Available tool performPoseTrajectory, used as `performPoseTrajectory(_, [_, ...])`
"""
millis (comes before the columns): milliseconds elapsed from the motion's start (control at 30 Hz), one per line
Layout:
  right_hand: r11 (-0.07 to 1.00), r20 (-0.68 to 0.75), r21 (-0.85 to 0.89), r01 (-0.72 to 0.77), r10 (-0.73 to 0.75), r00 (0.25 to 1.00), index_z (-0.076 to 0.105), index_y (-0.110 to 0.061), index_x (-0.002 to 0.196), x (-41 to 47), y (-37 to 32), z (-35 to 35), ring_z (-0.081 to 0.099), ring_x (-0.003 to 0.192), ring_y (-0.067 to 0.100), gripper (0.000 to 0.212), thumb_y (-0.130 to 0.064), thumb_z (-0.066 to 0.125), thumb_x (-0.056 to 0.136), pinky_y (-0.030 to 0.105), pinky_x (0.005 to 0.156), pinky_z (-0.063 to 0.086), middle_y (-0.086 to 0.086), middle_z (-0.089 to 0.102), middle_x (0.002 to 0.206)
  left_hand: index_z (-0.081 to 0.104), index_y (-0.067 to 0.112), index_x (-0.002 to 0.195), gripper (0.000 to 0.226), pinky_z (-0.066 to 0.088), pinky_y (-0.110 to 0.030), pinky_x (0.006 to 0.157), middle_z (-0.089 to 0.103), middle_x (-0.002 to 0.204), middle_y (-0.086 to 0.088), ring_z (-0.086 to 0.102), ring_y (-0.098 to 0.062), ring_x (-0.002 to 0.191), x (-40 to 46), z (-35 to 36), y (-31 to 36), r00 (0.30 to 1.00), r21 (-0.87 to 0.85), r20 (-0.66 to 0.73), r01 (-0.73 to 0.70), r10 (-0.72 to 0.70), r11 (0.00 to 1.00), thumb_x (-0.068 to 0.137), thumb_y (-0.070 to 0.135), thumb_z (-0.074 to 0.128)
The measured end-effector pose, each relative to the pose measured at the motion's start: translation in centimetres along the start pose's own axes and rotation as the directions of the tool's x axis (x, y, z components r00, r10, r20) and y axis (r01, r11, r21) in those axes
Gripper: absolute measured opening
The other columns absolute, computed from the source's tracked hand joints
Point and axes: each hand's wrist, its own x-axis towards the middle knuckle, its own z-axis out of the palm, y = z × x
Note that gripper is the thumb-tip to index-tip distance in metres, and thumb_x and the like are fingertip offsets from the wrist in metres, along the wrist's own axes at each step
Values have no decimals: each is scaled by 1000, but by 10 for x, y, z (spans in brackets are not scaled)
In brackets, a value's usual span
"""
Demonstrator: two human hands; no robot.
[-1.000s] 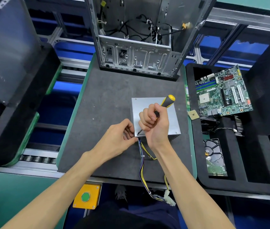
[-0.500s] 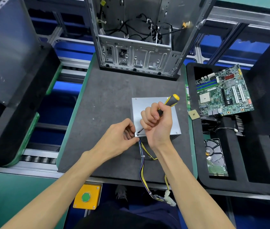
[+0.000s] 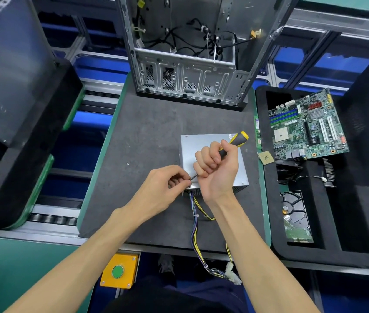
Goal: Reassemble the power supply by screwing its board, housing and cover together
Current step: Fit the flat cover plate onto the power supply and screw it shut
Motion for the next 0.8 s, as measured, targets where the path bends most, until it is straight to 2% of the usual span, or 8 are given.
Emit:
performPoseTrajectory(233, [998, -53, 49, -27, 29, 998, 23, -21, 59, 8, 12, 5, 11, 48, 11, 42, -29, 45, 94, 25, 39, 13, -5, 15, 54, 68, 21, 86, 10, 50, -14, 68, 69, 78, 6, 62, -10, 73, 3, -8, -3, 997, 96, 45, 58, -63, 994, 90, 13, 71])
performPoseTrajectory(367, [998, -50, 56, -41, 44, 998, 25, -21, 58, 15, 13, 9, 10, 48, 11, 42, -29, 44, 95, 25, 39, 10, -6, 16, 53, 70, 23, 83, 15, 55, -19, 67, 70, 73, 0, 64, -14, 64, 2, -12, -13, 987, 38, -11, 163, -163, 986, 86, 8, 71])
performPoseTrajectory(467, [994, -74, 100, -38, 46, 996, 26, -21, 57, 21, 9, 9, 10, 47, 11, 42, -28, 45, 94, 25, 38, 12, -5, 16, 53, 70, 22, 83, 18, 48, -11, 62, 63, 61, 7, 53, -4, 52, 0, -20, -35, 966, 104, -129, 240, -226, 965, 83, 5, 64])
performPoseTrajectory(500, [992, -84, 115, -44, 54, 995, 26, -21, 57, 24, 8, 9, 11, 47, 12, 42, -28, 45, 94, 24, 38, 12, -6, 16, 53, 70, 22, 83, 19, 48, -13, 64, 63, 61, 9, 54, -3, 53, 0, -24, -44, 952, 151, -170, 282, -256, 947, 84, 5, 64])
performPoseTrajectory(567, [990, -97, 133, -55, 68, 993, 26, -21, 57, 27, 7, 9, 12, 47, 12, 43, -28, 45, 95, 25, 38, 12, -6, 16, 53, 69, 23, 83, 16, 53, -25, 71, 65, 67, 7, 58, -5, 60, 0, -31, -62, 930, 243, -219, 345, -295, 907, 86, 7, 65])
performPoseTrajectory(633, [989, -94, 133, -63, 76, 993, 27, -21, 56, 30, 7, 11, 12, 47, 12, 43, -28, 45, 95, 24, 38, 12, -6, 16, 52, 69, 24, 82, 14, 54, -33, 74, 61, 71, 10, 58, -7, 65, 0, -33, -70, 943, 330, -209, 319, -261, 889, 86, 10, 67])
performPoseTrajectory(733, [987, -74, 137, -86, 96, 993, 27, -21, 56, 34, 10, 13, 12, 46, 11, 44, -28, 44, 95, 24, 37, 14, -6, 18, 52, 66, 33, 78, 18, 51, -30, 71, 56, 71, 15, 55, -3, 66, 3, -35, -72, 950, 377, -191, 303, -247, 875, 84, 17, 71])
performPoseTrajectory(800, [984, -65, 149, -93, 104, 992, 28, -21, 55, 35, 10, 14, 13, 46, 11, 44, -28, 43, 96, 24, 37, 14, -6, 18, 51, 62, 33, 79, 17, 52, -29, 70, 60, 69, 15, 56, -2, 65, 8, -44, -75, 918, 303, -274, 367, -288, 880, 82, 21, 74])
